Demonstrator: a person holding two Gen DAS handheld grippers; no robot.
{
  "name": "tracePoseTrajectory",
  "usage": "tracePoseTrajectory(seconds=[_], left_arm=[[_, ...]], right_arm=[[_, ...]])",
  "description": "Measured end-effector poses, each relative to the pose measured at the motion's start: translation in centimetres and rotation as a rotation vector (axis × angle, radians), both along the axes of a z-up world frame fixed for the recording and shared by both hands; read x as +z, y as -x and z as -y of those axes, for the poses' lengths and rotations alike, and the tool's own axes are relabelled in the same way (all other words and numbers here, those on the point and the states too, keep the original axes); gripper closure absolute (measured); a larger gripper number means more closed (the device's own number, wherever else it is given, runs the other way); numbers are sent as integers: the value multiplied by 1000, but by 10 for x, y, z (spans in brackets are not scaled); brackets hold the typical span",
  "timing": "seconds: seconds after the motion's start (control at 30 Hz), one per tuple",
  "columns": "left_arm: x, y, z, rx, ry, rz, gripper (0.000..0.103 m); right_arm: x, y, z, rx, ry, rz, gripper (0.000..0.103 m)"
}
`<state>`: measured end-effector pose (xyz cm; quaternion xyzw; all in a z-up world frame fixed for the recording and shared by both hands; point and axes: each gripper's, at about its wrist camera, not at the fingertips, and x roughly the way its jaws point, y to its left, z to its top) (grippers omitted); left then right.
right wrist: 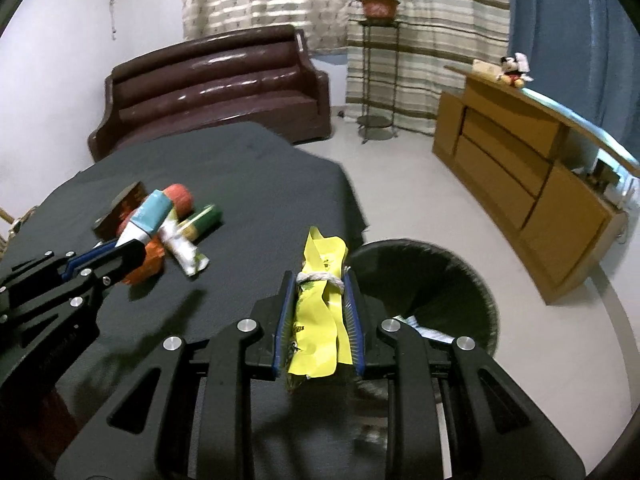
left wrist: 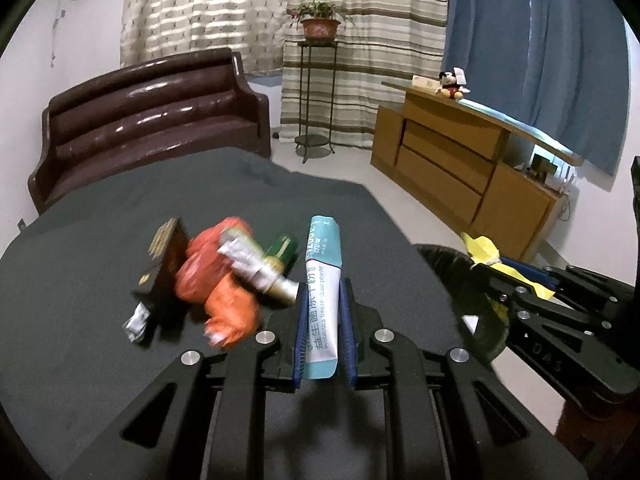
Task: Collect trash
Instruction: 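Carry the tube and glove over the black bin and open both grippers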
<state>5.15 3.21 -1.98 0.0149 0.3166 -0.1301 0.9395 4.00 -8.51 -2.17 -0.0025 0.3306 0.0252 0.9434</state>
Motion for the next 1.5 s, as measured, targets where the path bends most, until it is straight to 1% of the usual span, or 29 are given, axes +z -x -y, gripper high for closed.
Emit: tracePoseTrajectory(seconds=[0.13,0.3,0.5,0.67,1.17,1.23,1.27,1.3,1.33,1.37,1.5], left_arm=[[2,-9,19,-14,3,11,87],[2,-19,47,-46,-17,19,87],[-3,-32,75,-72,-38,14,87],[-9,-43,94,-86,-59,0,87],[-26,-72,127,-85,-117,-60,87],[-28,-75,130,-85,-117,-71,84],[-29,-75,129,-85,-119,-76,78],[-29,-75,130,-82,-120,-76,73],[-28,-75,129,-78,-119,-74,64],[-28,-75,128,-74,-117,-71,59],[-27,-73,128,-71,-123,-62,52]], right_arm=[[3,-5,24,-45,11,16,79],[3,-13,52,-96,14,27,79],[-3,-20,77,-123,8,23,79],[-8,-27,89,-126,-2,19,79],[-23,-48,115,-161,-42,-1,78],[-24,-51,120,-172,-58,-6,78],[-25,-52,121,-177,-62,-8,76],[-25,-53,124,-184,-67,-8,71],[-26,-53,125,-187,-69,-7,69],[-26,-53,126,-190,-72,-6,68],[-25,-52,128,-199,-72,3,67]])
